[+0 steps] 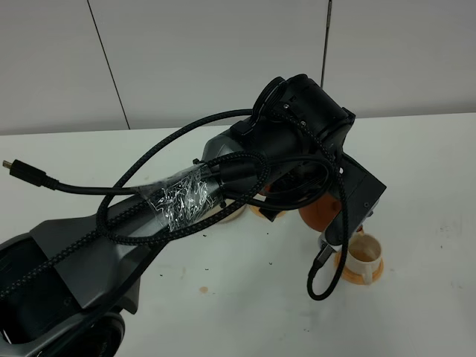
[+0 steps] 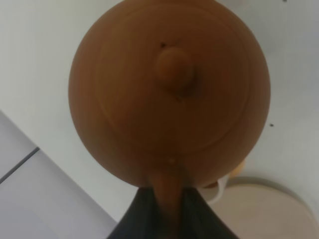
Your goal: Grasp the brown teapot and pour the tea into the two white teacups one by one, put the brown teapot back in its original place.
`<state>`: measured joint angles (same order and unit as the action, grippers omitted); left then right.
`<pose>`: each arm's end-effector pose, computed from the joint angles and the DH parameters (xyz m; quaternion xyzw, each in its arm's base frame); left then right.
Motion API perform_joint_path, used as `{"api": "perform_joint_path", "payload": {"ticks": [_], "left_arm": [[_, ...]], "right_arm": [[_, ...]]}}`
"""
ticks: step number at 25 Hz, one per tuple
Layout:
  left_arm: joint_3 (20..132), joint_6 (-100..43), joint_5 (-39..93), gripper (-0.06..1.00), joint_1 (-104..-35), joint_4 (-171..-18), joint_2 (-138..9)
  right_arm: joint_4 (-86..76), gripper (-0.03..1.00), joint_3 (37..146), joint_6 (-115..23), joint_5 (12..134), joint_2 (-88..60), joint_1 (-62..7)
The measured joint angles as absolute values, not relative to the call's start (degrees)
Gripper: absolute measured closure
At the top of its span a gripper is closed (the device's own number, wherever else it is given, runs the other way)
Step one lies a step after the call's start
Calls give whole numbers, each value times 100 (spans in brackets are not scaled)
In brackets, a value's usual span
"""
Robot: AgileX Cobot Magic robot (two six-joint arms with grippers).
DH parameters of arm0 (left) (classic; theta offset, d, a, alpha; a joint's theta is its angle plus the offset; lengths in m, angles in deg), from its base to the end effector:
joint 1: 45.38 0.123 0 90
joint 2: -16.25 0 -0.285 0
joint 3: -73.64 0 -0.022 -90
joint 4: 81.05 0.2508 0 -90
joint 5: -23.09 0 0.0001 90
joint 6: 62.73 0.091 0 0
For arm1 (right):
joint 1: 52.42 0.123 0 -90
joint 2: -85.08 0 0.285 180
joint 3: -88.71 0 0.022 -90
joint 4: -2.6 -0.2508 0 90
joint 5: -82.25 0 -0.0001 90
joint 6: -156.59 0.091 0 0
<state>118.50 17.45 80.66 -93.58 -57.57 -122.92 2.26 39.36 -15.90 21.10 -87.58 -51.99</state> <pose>0.3632 -0.3603 0.2385 0.8829 0.3558 0.2512 0.1755 -0.0047 0.0004 0.2729 0.0528 0.8548 0.0387 0.5148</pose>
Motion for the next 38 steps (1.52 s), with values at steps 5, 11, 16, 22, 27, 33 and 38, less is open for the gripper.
{"api": "perform_joint_path", "payload": {"ticks": [5, 11, 16, 22, 27, 33, 38], "left_arm": [[11850, 1788, 8093, 77, -9358, -5809, -12292], [11850, 1788, 8089, 77, -9358, -5809, -12292], [11850, 1790, 8089, 77, -9358, -5809, -12292], [11850, 1795, 8089, 77, -9358, -5788, -12292], [11850, 1801, 8047, 77, -9370, -5666, -12292], [11850, 1801, 7923, 77, -9484, -5222, -12292], [11850, 1801, 7871, 77, -9523, -5192, -12292]], "right_arm": [[226, 73, 3936, -1590, 2110, -8758, -5199], [226, 73, 3936, -1590, 2110, -8758, -5199], [226, 73, 3936, -1590, 2110, -8758, -5199], [226, 73, 3936, -1590, 2110, -8758, -5199], [226, 73, 3936, -1590, 2110, -8758, -5199], [226, 73, 3936, -1590, 2110, -8758, -5199], [226, 73, 3936, -1590, 2110, -8758, -5199]]}}
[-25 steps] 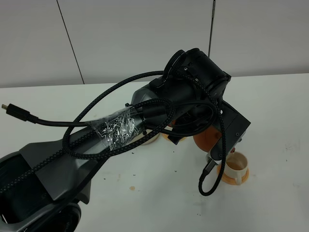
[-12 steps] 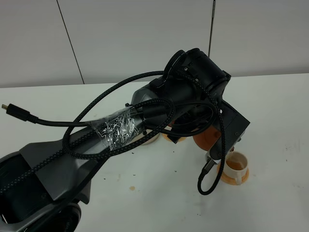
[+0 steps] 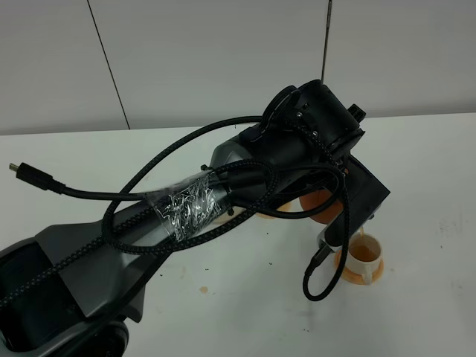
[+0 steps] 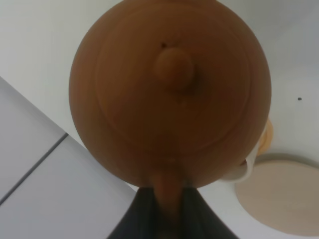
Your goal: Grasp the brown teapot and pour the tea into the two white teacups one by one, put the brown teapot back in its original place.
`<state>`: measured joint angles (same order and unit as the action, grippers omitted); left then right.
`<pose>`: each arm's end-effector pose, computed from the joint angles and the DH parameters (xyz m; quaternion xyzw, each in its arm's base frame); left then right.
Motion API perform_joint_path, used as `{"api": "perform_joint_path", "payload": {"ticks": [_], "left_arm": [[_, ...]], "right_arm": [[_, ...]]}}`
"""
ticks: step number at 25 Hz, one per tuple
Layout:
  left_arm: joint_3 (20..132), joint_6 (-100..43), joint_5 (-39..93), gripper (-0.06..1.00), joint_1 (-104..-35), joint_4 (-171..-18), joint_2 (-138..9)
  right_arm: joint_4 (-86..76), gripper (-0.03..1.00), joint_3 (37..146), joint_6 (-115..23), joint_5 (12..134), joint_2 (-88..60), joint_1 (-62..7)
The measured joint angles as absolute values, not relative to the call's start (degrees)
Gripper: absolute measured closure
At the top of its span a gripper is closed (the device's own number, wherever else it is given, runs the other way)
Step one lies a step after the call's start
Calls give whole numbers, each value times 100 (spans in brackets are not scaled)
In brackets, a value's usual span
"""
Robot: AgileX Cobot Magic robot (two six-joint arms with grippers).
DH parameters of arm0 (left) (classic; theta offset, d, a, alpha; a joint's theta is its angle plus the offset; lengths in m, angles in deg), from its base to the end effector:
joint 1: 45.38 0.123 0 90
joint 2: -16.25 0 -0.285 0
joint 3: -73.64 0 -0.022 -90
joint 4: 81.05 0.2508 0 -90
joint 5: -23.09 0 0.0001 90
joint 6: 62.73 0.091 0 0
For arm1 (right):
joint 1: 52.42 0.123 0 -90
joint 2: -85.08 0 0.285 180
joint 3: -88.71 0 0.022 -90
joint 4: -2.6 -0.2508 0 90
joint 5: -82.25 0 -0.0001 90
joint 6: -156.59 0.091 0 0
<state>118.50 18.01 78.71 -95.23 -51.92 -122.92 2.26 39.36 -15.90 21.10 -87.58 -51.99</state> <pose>0.3591 -0.3690 0.2431 0.8840 0.3150 0.2956 0.1788 -0.0047 0.0004 0.2729 0.0528 0.8548 0.0387 0.5148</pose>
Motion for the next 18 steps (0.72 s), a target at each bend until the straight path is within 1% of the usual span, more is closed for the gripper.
{"api": "perform_joint_path", "payload": {"ticks": [18], "left_arm": [[11850, 1870, 7809, 77, -9607, -5182, -12292]], "right_arm": [[226, 73, 3936, -1590, 2110, -8758, -5199]]}}
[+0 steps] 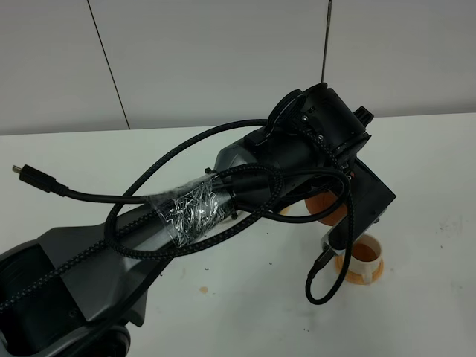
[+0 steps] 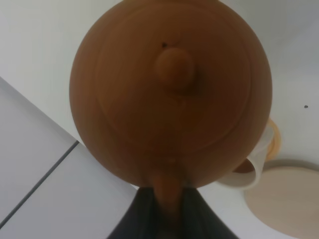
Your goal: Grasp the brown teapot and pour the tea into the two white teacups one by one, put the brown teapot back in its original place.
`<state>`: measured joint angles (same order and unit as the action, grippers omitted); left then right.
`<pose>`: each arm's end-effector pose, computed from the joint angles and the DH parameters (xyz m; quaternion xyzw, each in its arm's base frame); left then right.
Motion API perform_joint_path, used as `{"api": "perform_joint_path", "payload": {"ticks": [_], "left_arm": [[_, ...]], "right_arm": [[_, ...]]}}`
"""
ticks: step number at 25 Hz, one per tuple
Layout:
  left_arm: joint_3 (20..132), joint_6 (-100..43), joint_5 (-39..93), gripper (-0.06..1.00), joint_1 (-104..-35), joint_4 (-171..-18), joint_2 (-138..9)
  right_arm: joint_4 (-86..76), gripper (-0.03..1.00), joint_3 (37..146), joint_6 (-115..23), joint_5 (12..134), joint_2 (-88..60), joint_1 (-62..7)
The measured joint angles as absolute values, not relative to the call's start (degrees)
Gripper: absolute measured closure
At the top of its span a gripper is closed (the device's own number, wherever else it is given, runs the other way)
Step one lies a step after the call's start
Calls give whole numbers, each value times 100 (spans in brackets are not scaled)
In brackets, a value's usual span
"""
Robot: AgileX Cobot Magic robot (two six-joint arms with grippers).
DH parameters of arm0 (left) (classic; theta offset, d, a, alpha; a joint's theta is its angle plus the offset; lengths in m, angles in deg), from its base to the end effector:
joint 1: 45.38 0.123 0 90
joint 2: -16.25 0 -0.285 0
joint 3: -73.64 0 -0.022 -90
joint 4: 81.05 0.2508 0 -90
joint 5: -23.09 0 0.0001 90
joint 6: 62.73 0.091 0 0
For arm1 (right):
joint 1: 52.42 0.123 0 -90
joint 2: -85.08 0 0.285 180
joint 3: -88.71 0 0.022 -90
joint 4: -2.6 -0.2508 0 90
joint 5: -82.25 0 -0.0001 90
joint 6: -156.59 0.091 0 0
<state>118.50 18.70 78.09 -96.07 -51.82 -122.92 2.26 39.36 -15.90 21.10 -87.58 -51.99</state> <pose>0.3541 -0.3750 0.2436 0.8873 0.3011 0.2970 0.1839 -0.0047 0.0004 0.2729 0.0528 0.8548 0.0387 0.5148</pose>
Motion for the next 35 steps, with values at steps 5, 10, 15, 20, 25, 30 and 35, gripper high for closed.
{"api": "perform_joint_path", "payload": {"ticks": [5, 10, 15, 20, 25, 30, 35], "left_arm": [[11850, 1877, 7874, 77, -9637, -5173, -12292], [11850, 1889, 7924, 77, -9637, -5159, -12292], [11850, 1889, 7977, 77, -9637, -5159, -12292], [11850, 1889, 8060, 77, -9637, -5159, -12292], [11850, 1889, 8066, 77, -9637, -5164, -12292], [11850, 1889, 8066, 77, -9637, -5164, -12292], [11850, 1902, 8066, 77, -9637, -5174, -12292]], "right_arm": [[226, 73, 3936, -1590, 2110, -8758, -5199], [226, 73, 3936, -1590, 2110, -8758, -5199], [226, 73, 3936, -1590, 2110, -8758, -5199], [226, 73, 3936, -1590, 2110, -8758, -5199], [226, 73, 3936, -1590, 2110, -8758, -5199], [226, 73, 3936, -1590, 2110, -8758, -5199], [226, 73, 3936, -1590, 2110, -8758, -5199]]}}
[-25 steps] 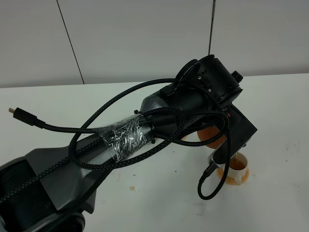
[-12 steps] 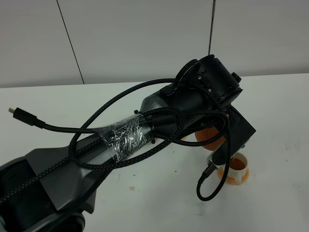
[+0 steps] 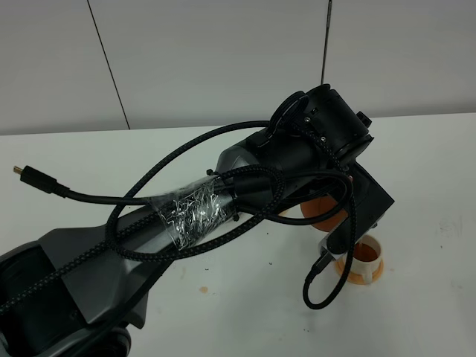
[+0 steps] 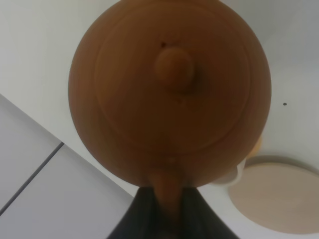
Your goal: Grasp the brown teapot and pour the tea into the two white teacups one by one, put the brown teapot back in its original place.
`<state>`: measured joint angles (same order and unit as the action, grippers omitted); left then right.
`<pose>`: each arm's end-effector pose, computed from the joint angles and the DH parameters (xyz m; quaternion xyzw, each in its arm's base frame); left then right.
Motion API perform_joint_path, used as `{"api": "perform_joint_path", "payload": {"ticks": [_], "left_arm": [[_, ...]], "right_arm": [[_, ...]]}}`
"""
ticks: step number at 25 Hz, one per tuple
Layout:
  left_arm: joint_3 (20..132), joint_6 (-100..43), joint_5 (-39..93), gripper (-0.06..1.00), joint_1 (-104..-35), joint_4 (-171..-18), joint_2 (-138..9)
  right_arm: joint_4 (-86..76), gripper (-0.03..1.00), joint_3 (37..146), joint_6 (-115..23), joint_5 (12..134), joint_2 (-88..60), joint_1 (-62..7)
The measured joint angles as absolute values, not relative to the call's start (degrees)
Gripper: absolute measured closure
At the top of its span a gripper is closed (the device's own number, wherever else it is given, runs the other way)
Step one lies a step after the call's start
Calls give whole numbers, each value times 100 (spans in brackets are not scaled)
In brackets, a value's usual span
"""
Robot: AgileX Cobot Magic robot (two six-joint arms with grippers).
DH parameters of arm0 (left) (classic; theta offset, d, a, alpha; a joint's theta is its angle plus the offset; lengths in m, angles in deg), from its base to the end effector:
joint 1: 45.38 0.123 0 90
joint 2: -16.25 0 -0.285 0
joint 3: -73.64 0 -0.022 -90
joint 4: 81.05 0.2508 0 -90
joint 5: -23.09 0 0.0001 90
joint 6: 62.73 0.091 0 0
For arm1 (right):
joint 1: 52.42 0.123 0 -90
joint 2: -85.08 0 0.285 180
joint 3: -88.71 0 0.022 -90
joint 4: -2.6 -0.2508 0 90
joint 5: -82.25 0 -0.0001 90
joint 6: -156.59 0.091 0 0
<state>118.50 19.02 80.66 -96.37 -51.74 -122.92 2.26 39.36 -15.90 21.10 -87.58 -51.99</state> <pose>0.3508 -0.3733 0.2419 0.8918 0.3031 0.2938 0.1629 -0.0047 0.0004 0.2729 0.0528 0.8548 0.0387 0.5148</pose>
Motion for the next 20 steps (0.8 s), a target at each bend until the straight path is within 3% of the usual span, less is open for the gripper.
{"api": "perform_joint_path", "payload": {"ticks": [20], "left_arm": [[11850, 1933, 8079, 77, -9637, -5174, -12292]], "right_arm": [[226, 73, 3936, -1590, 2110, -8758, -5199]]}}
